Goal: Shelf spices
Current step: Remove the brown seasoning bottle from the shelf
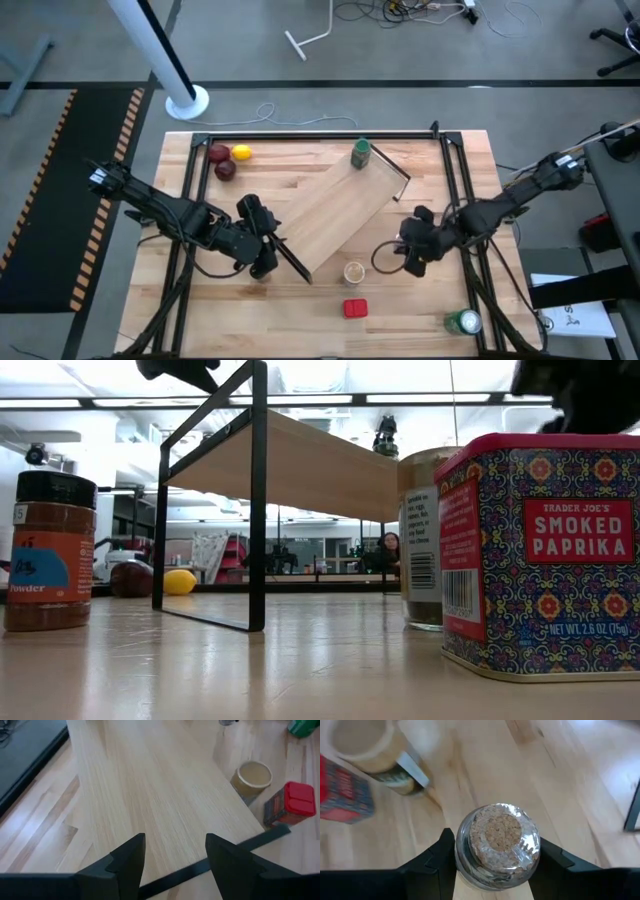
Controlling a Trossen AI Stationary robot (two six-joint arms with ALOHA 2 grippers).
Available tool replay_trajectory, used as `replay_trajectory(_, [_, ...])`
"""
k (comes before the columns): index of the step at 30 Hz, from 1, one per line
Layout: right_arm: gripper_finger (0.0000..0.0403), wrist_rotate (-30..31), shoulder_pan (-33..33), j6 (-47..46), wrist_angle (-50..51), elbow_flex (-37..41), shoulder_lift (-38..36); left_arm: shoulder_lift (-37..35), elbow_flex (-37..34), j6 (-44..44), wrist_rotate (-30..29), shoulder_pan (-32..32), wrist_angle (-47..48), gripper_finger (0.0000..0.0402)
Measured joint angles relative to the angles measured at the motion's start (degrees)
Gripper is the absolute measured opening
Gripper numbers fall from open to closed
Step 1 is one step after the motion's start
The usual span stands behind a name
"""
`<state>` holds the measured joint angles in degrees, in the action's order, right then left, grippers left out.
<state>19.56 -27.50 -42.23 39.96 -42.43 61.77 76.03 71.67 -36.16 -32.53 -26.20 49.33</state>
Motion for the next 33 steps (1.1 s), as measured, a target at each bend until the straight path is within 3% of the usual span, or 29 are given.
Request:
replay_trajectory(7, [0.0164,-0.05,-5.21,-10.40,-5.50,5.36,2.87,0.00,-1.62,-0.59,0.72,-0.01,-0.10,0.0197])
replay_trajectory(18, [0.0164,0.19,-18.91,-24.18,-9.45,8.22,2.96,0.00,-1.76,-0.20,0.97,-0.02,-0.08,0.0197])
replay_trajectory(22, [0.0164,3.62,-22.59,-30.82,-10.52,8.22,2.96,0.00,-1.76,0.16,0.72,-0.02,-0.27,0.0197])
replay_trajectory(26, [0.0164,7.01,-24.15,-34.94,-10.55,8.22,4.03,0.00,-1.76,0.52,0.65,-0.01,-0.77,0.0197])
replay_trajectory(33, [0.0164,7.42,-24.34,-36.20,-10.42,8.22,11.76,0.00,-1.76,1.17,0.57,-0.01,-0.77,0.0197])
